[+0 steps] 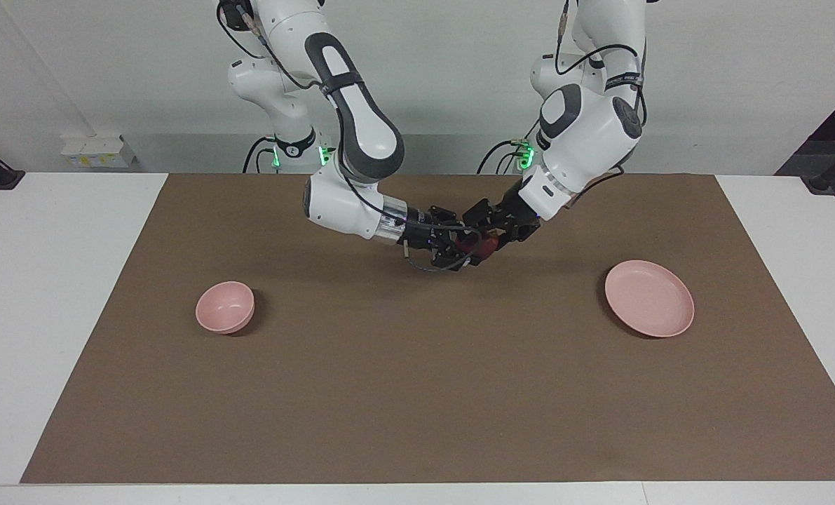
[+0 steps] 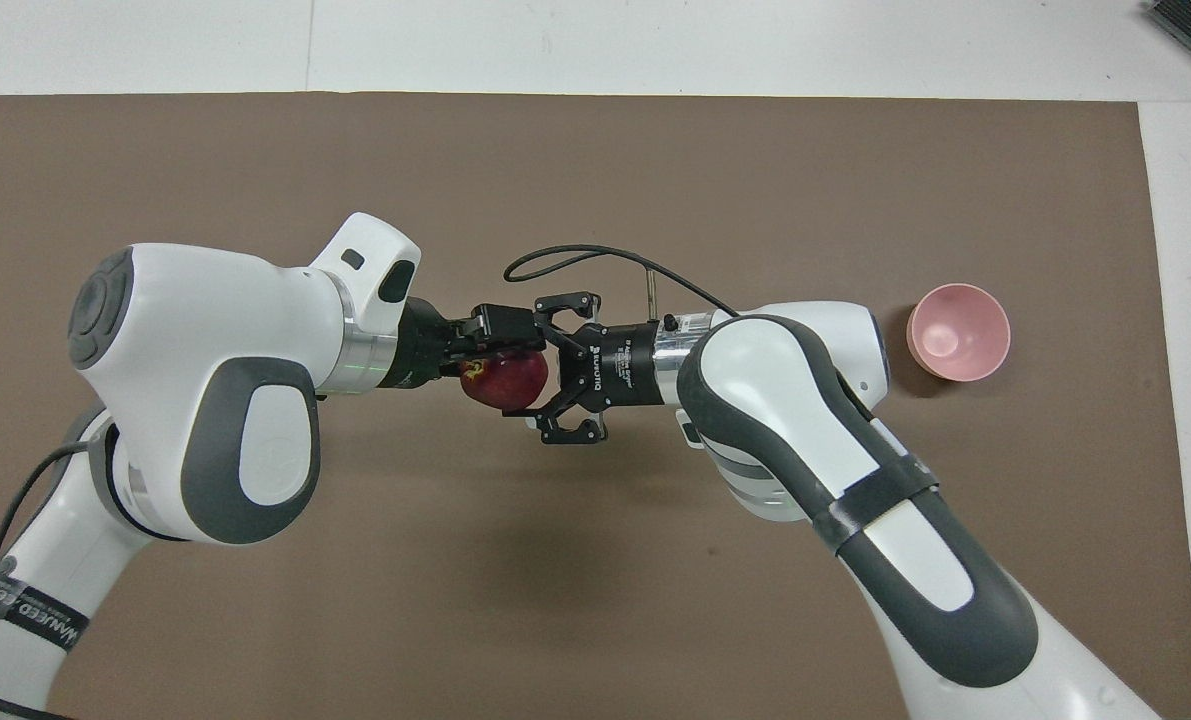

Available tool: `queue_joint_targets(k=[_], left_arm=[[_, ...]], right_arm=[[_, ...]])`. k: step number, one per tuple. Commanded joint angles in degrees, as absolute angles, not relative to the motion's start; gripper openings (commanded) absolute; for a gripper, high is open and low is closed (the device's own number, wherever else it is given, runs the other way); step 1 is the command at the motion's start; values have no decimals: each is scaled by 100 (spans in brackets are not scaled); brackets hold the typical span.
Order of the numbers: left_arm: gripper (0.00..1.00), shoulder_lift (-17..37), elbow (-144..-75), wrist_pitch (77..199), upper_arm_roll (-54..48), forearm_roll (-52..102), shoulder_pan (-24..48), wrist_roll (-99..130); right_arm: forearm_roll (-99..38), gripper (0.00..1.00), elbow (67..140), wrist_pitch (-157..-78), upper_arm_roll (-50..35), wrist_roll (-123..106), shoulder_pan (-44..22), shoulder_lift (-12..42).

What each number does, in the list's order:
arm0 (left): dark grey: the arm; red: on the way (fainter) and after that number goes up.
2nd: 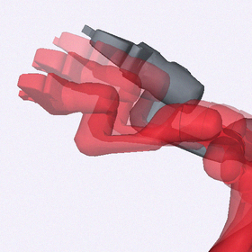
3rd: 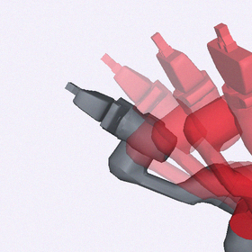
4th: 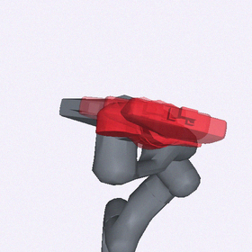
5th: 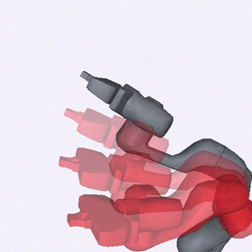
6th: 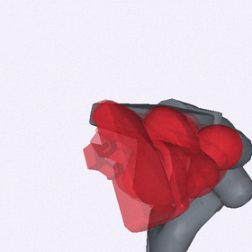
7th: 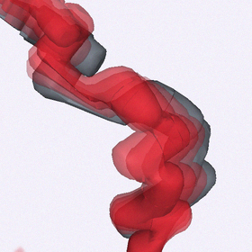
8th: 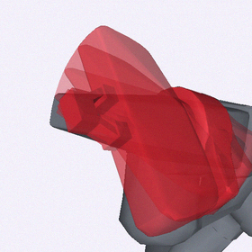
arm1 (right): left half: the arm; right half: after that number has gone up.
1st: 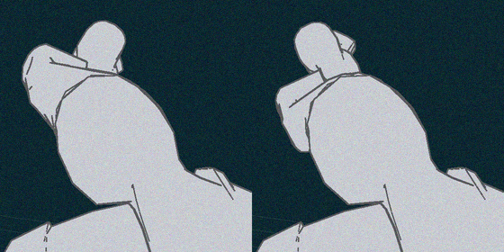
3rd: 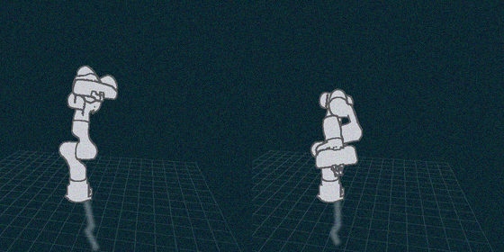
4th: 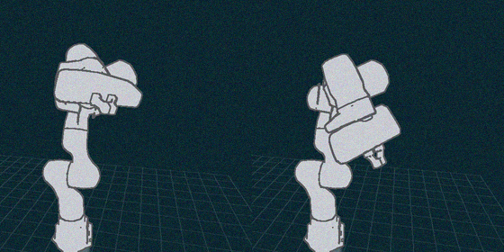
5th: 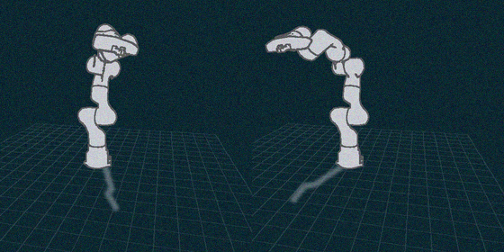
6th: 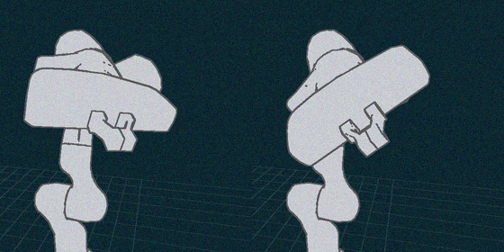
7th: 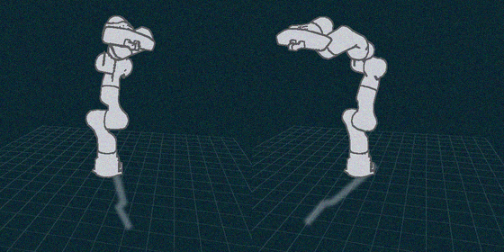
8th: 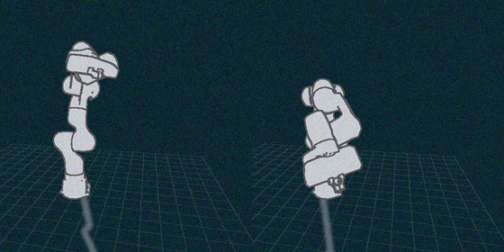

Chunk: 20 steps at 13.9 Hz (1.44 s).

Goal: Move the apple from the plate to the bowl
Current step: 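Pull the apple away with the right gripper while the left gripper releases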

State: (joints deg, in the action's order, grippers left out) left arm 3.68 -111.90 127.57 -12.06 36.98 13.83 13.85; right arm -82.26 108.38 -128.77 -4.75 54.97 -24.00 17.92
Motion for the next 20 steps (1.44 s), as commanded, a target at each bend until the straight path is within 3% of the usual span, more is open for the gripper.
queue_joint_targets(k=[1, 6, 13, 17, 20], left_arm=[[100, 334, -11101, 12683, -1151, 3429, 1398, 1389], [100, 325, -11118, 12613, -1081, 2305, 1162, 1223], [100, 325, -11118, 12112, -1072, 1162, 379, 36], [100, 316, -11118, 12067, -1072, 897, -78, -569], [100, 229, -11031, 12006, -1072, 494, -377, -992]], right_arm=[[-7729, 0, 10846, -12885, -475, 5405, -2356, 1749], [-6534, 0, 10740, -12946, -422, 5835, -2286, 1775], [-3862, 0, 10486, -12508, -422, 6091, -1636, 1565], [-2297, 0, 10161, -12217, -439, 5828, -1249, 1538], [-1900, 0, 10169, -12208, -413, 4961, -1091, 1521]])
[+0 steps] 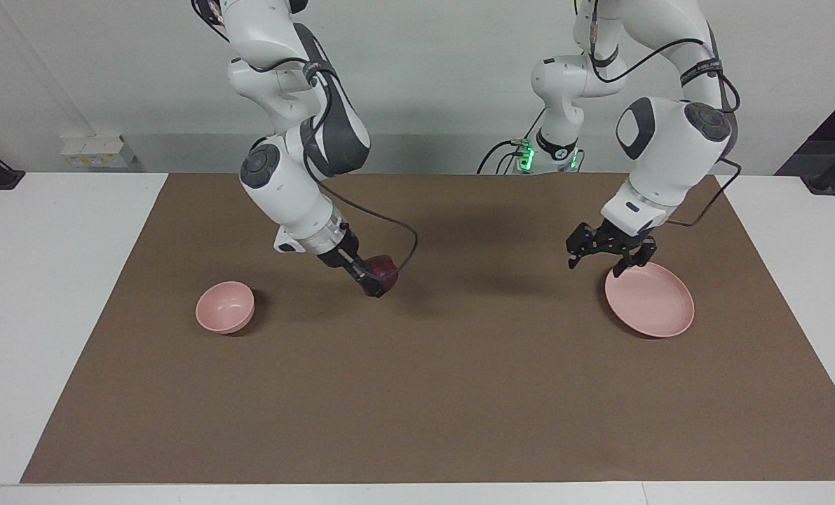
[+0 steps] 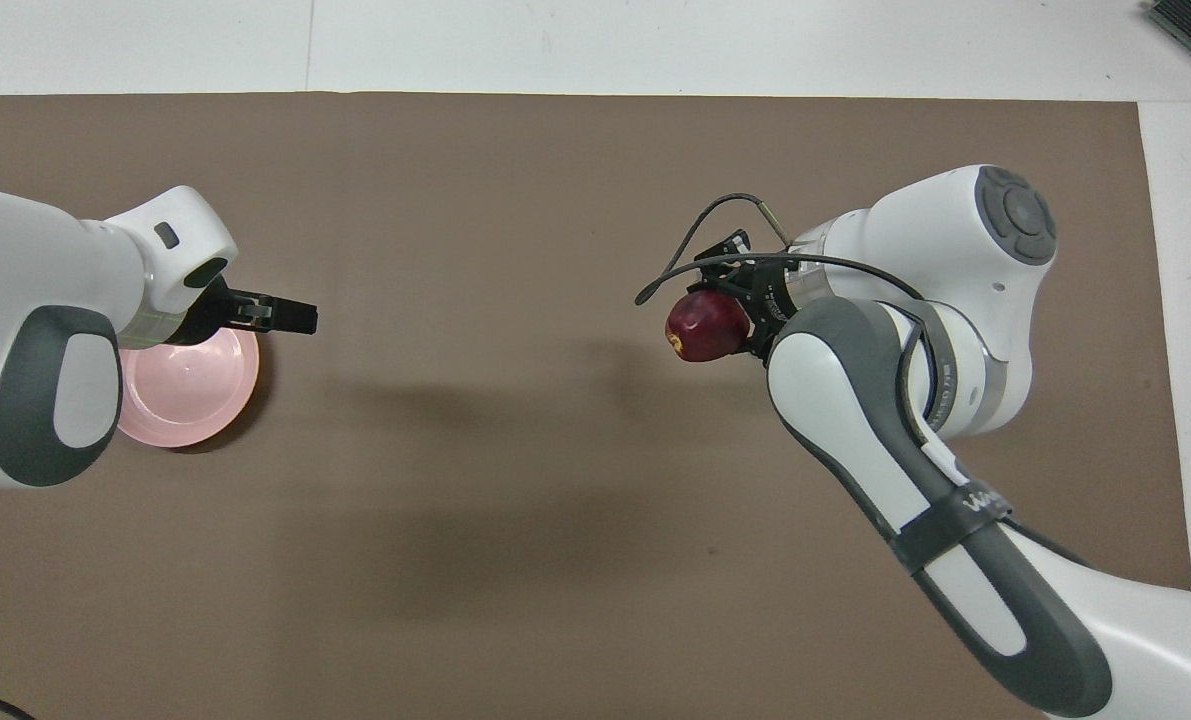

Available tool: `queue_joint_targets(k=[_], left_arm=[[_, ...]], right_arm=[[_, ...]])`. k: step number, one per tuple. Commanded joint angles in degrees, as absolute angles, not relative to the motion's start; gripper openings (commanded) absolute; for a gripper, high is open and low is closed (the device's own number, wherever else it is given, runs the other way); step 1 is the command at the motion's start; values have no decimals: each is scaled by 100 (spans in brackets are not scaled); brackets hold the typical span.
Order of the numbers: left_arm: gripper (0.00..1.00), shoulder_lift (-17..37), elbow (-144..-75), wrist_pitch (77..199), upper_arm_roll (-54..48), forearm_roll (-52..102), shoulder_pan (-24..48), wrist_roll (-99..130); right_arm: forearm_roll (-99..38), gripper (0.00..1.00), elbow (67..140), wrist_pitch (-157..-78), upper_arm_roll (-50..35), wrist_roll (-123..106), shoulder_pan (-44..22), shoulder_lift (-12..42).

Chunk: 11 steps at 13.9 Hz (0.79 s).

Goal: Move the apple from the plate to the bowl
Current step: 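Lower the apple into the pink bowl with the right gripper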

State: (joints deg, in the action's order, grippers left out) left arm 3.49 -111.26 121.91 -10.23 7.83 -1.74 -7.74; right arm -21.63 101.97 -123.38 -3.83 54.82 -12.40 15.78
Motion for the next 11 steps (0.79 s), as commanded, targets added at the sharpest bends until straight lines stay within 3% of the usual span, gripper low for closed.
queue_joint_targets(k=[1, 6, 11], left_arm=[[100, 211, -10865, 11832, -1064, 466, -439, -1019], [100, 220, -9521, 10513, -968, 45, -536, -1072], [100, 167, -8755, 9335, -835, 26, -527, -1072]], right_arm=[[-1803, 0, 10178, -12208, -422, 4609, -916, 1521], [-1091, 0, 10283, -12199, -422, 2958, -81, 1529], [-581, 0, 10388, -12164, -422, 1408, 790, 1521]])
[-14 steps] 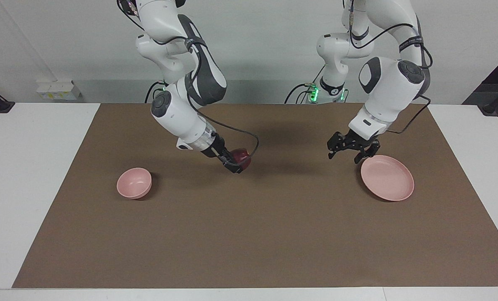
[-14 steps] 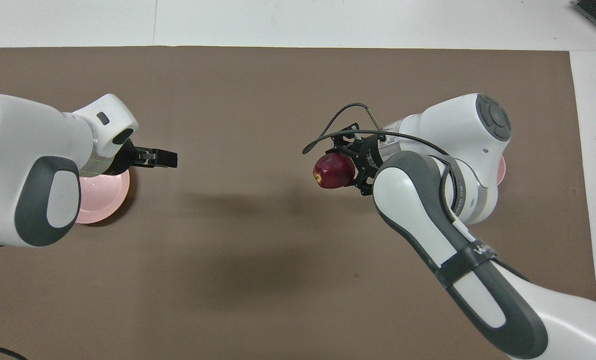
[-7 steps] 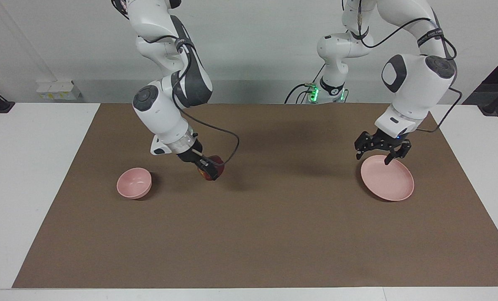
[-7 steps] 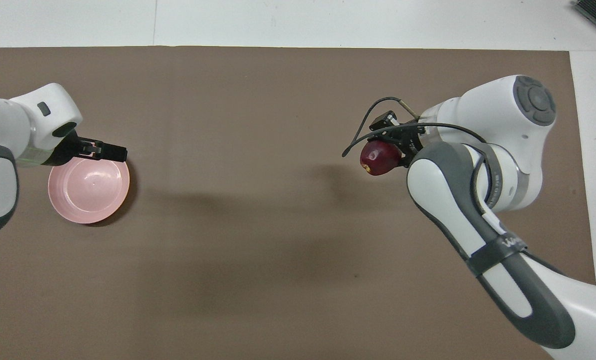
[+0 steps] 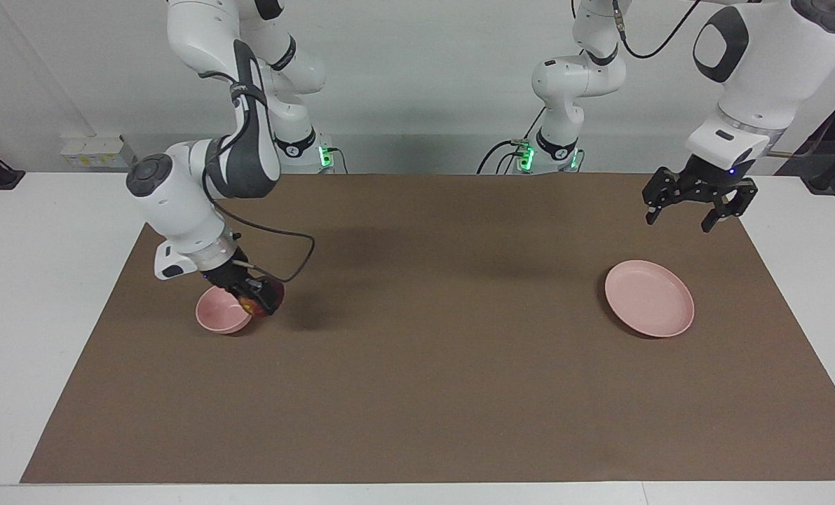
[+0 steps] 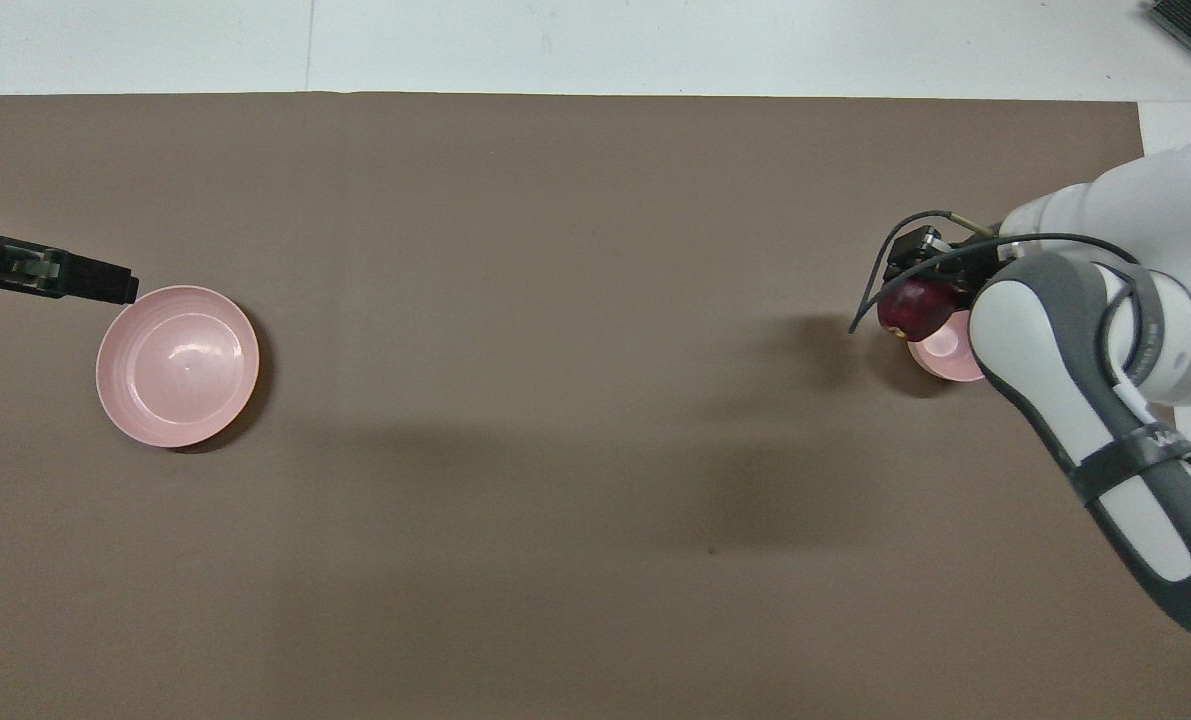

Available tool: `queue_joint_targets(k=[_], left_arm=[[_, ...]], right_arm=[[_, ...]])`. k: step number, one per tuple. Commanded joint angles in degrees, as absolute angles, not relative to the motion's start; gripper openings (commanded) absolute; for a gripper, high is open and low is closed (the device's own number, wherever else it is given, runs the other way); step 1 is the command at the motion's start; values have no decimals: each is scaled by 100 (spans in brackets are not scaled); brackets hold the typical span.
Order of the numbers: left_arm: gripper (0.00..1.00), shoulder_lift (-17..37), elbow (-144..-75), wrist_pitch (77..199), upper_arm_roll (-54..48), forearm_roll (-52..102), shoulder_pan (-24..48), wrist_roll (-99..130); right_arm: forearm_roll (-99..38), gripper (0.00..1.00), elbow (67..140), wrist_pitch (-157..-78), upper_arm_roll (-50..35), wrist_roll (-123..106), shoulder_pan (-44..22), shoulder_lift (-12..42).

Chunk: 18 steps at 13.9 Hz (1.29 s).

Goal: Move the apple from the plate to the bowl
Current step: 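Lower the apple into the pink bowl with the right gripper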

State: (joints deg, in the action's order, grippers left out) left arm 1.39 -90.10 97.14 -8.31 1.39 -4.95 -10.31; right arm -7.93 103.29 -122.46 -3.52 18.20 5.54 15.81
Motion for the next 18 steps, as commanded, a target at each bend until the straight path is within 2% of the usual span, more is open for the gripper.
queue_joint_targets(k=[1, 3, 6, 7, 9, 10, 11, 12, 18], left_arm=[[100, 176, -8641, 9169, -835, 18, -527, -1081], [100, 219, -8360, 8852, -870, 35, -527, -1081], [100, 211, -8314, 8745, -826, 26, -449, -1169], [100, 220, -8314, 8710, -713, 9, -300, -1212], [100, 185, -8314, 8614, 215, -105, 532, -1230], [100, 185, -8314, 8613, 341, -71, 606, -1230], [100, 185, -8314, 8613, 351, -53, 598, -1239], [100, 185, -8314, 8596, 352, -53, 598, -1239], [100, -166, -8568, 8552, 308, 9, 422, -1143]], right_arm=[[-571, 0, 10467, -12190, -422, 1258, 878, 1529], [-493, 0, 10599, -12243, -413, 1143, 949, 1538], [-168, 0, 10679, -12348, -422, 1143, 993, 1704], [-89, 0, 10696, -12383, -422, 1134, 1011, 1783], [-62, 0, 10696, -12655, -422, 1134, 1081, 1977], [-62, 27, 10696, -12665, -422, 1142, 1081, 1986], [-62, 97, 10653, -12613, -422, 1143, 1081, 1995], [-62, 100, 10600, -12586, -422, 1143, 1090, 1995], [-26, 100, 10056, -11603, -440, 451, 993, 1653]])
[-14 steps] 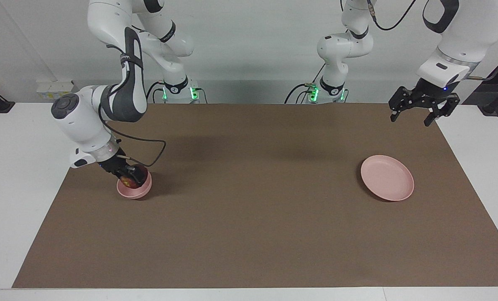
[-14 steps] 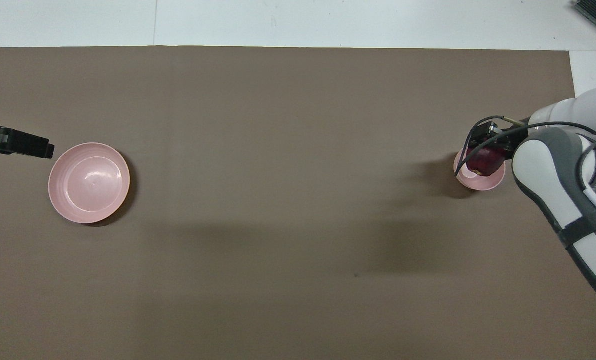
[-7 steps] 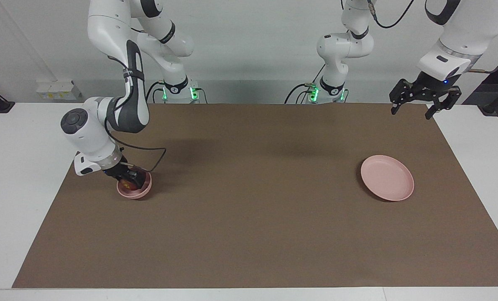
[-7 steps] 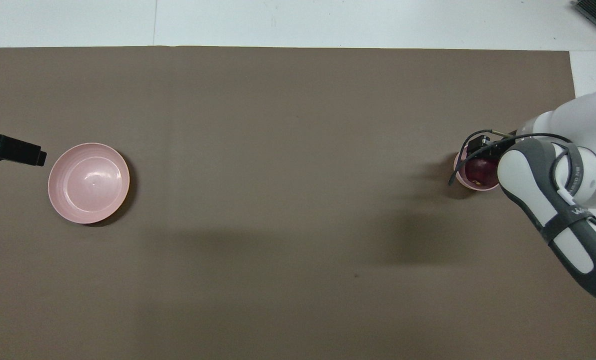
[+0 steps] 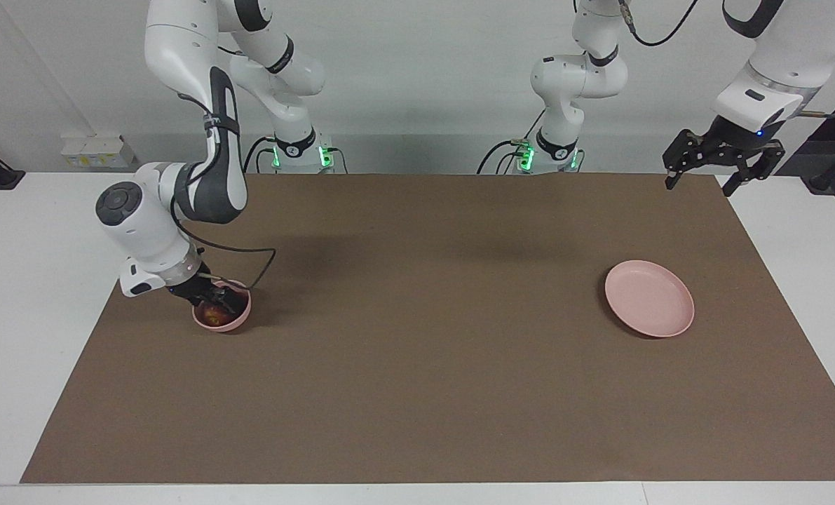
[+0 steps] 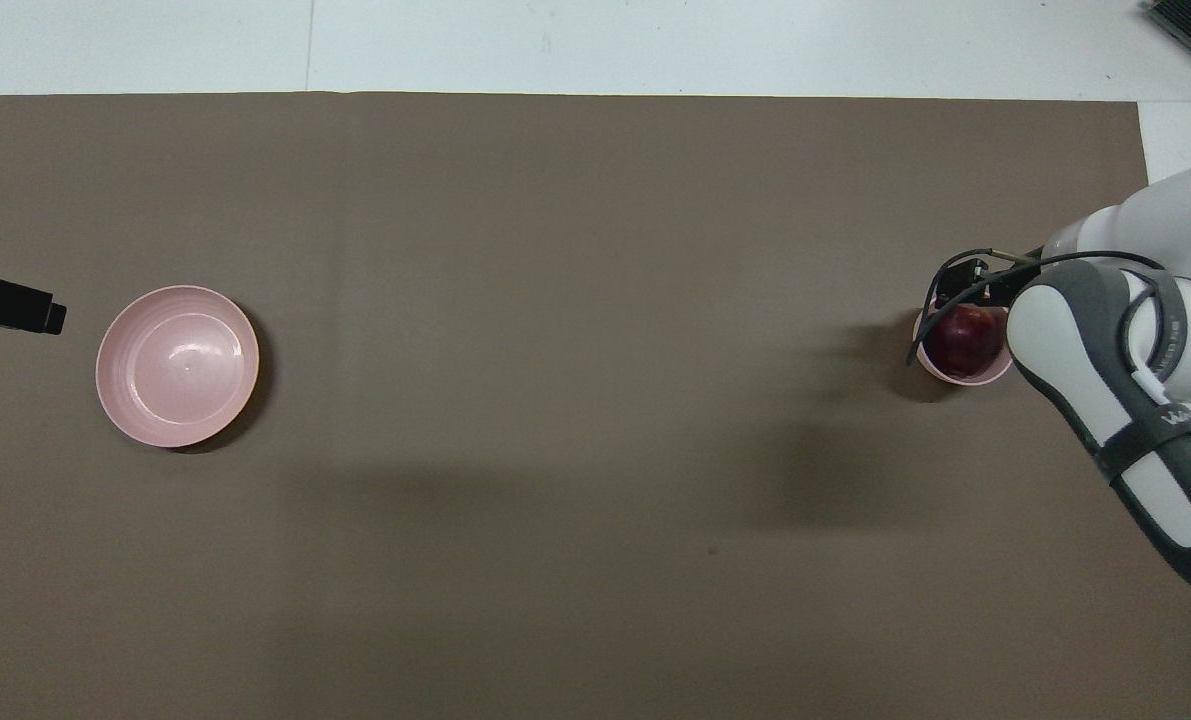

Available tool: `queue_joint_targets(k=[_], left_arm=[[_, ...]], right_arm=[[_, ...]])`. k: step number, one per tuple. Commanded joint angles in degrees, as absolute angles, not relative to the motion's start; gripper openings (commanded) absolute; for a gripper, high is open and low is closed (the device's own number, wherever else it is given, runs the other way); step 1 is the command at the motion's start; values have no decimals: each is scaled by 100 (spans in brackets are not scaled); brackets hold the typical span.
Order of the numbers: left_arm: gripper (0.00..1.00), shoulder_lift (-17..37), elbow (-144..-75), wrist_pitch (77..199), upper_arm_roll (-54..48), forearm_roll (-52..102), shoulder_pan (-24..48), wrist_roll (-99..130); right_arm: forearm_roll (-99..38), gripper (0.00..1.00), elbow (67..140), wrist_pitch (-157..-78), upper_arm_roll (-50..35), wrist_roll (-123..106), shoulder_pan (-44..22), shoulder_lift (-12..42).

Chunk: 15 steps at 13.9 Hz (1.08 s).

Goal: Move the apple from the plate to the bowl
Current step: 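Open the right gripper and withdraw it from the bowl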

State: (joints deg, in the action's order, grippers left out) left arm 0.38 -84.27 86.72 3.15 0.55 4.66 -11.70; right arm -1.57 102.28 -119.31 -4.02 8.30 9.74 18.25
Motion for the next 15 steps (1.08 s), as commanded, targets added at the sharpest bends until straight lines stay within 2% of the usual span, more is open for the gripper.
queue_joint_targets(k=[1, 5, 8, 11, 15], left_arm=[[100, -210, -8656, 8560, 308, 17, 387, -1143], [100, -264, -8684, 8447, 193, 18, 299, -1108], [100, -255, -8631, 8437, 167, 131, 220, -897], [100, -237, -8613, 8429, 167, 202, 229, -896], [100, -255, -8631, 8429, 176, 202, 229, -932]], right_arm=[[0, 100, 9924, -11393, -448, 152, 984, 1548], [53, 100, 9511, -10479, -483, -114, 958, 1161], [53, 100, 9501, -9899, -510, 366, 914, 582], [62, 100, 9536, -9467, -510, 852, 528, 159], [-35, 100, 9352, -9071, -484, 308, 518, -9]])
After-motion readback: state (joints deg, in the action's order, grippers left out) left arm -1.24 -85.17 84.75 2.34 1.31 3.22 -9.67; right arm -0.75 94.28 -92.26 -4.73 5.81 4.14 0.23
